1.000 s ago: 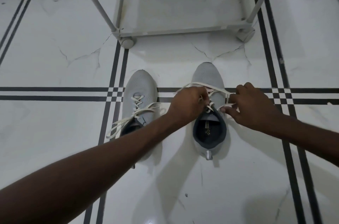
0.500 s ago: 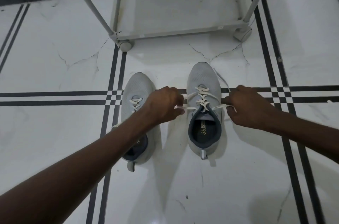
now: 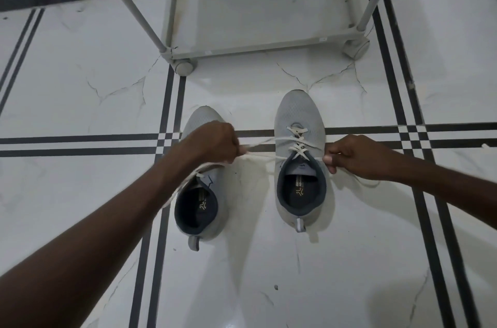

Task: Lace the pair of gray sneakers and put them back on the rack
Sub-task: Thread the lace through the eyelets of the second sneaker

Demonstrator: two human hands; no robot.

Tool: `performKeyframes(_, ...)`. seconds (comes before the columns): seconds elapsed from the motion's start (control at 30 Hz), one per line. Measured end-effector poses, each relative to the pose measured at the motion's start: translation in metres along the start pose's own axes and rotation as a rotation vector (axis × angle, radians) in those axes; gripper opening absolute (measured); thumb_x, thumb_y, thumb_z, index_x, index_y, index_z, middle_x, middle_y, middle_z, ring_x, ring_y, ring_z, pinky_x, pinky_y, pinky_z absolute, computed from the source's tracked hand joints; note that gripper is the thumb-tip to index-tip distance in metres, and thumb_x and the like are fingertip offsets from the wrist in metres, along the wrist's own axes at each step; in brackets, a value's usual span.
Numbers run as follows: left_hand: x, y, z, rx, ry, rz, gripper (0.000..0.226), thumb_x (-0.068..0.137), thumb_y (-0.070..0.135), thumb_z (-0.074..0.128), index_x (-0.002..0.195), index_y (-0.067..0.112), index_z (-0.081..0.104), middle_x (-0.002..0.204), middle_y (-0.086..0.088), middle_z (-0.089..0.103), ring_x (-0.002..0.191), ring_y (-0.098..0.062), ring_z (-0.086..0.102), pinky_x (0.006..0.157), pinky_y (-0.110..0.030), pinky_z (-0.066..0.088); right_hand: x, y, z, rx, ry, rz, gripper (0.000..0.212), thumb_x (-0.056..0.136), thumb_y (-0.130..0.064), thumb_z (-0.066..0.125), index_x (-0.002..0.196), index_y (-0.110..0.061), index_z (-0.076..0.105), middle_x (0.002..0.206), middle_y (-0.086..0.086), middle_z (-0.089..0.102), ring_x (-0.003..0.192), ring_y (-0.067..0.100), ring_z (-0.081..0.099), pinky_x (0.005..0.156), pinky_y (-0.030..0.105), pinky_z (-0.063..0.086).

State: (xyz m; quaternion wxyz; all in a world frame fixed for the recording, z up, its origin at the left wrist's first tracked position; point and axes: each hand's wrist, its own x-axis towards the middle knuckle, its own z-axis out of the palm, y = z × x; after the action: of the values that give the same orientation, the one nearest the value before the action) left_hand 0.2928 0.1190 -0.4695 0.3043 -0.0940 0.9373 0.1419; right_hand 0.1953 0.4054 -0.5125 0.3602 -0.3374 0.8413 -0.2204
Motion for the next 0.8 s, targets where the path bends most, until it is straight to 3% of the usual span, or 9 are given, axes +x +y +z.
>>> performKeyframes(0.13,-0.006,-0.004,0.003,0.031,-0.160,-0.068,0.040,0.097,0.033,0.054,0.082,0.004,0.077,0.081,-0.010,0.074,0.081,-0.026,0.069,0.084,-0.032,0.050,0.001,0.008,0.003,-0.111,0.030,0.051,0.038,0.096,-0.027,0.053,0.059,-0.022,0.061,0.053,-0.010,0.056,0.056,0.005,0.050,0.061,0.028,0.038)
performKeyframes(0.23,-0.001,-0.006,0.016,0.137,-0.197,-0.058,0.039,0.096,0.037,0.054,0.083,0.008,0.077,0.089,-0.010,0.075,0.089,-0.026,0.069,0.090,-0.037,0.052,0.003,0.011,0.000,-0.113,0.046,0.068,0.038,0.094,-0.026,0.054,0.058,-0.021,0.062,0.061,-0.005,0.063,0.063,0.012,0.056,0.066,0.030,0.041)
performKeyframes(0.3,0.005,-0.007,0.021,0.207,-0.148,-0.004,0.029,0.091,0.042,0.061,0.086,0.018,0.077,0.094,-0.005,0.074,0.096,-0.024,0.067,0.093,-0.043,0.052,0.002,0.007,-0.001,-0.129,0.056,0.058,0.038,0.095,-0.026,0.053,0.059,-0.021,0.063,0.063,-0.004,0.064,0.063,0.008,0.056,0.064,0.027,0.040)
performKeyframes(0.4,0.007,0.008,0.027,0.199,0.105,0.211,0.036,0.089,0.051,0.060,0.105,0.022,0.073,0.115,-0.009,0.065,0.117,-0.029,0.053,0.096,-0.047,0.047,-0.003,-0.006,-0.001,-0.030,0.054,0.043,0.035,0.097,-0.025,0.050,0.068,-0.016,0.067,0.054,-0.012,0.061,0.054,-0.002,0.054,0.055,0.015,0.035)
performKeyframes(0.47,0.006,0.027,0.037,-0.021,0.243,0.350,0.037,0.089,0.045,0.062,0.105,0.013,0.072,0.109,-0.011,0.069,0.107,-0.030,0.059,0.089,-0.040,0.048,-0.004,-0.013,0.002,0.090,0.045,0.040,0.032,0.098,-0.027,0.049,0.074,-0.012,0.066,0.053,-0.019,0.062,0.050,-0.002,0.055,0.055,0.013,0.037)
performKeyframes(0.5,0.004,0.038,0.042,-0.140,0.254,0.353,0.033,0.091,0.039,0.064,0.103,0.010,0.071,0.101,-0.010,0.072,0.097,-0.028,0.063,0.082,-0.035,0.048,-0.004,-0.015,0.004,0.112,0.043,0.029,0.032,0.098,-0.028,0.050,0.074,-0.013,0.065,0.054,-0.015,0.062,0.052,0.000,0.056,0.058,0.018,0.040)
performKeyframes(0.57,0.004,0.047,0.050,-0.279,0.169,0.258,0.025,0.094,0.034,0.062,0.098,0.010,0.068,0.081,-0.002,0.071,0.073,-0.016,0.066,0.067,-0.028,0.044,-0.003,-0.017,0.007,0.088,0.045,0.009,0.031,0.097,-0.031,0.051,0.070,-0.020,0.061,0.057,-0.009,0.059,0.056,0.006,0.054,0.062,0.030,0.042)
performKeyframes(0.67,0.008,0.040,0.055,-0.508,0.032,0.169,0.024,0.095,0.032,0.060,0.080,0.014,0.064,0.052,0.010,0.055,0.039,0.003,0.053,0.049,-0.018,0.042,-0.002,-0.013,0.008,0.057,0.036,-0.013,0.034,0.096,-0.031,0.053,0.063,-0.027,0.059,0.054,-0.013,0.056,0.051,0.004,0.047,0.056,0.025,0.036)
performKeyframes(0.8,0.008,0.029,0.053,-0.592,-0.021,0.149,0.023,0.092,0.029,0.065,0.080,0.009,0.067,0.057,0.014,0.055,0.039,0.005,0.046,0.050,-0.018,0.037,0.001,-0.007,0.009,0.005,0.025,-0.033,0.034,0.095,-0.027,0.055,0.061,-0.024,0.059,0.056,-0.011,0.056,0.054,0.001,0.049,0.056,0.019,0.033)
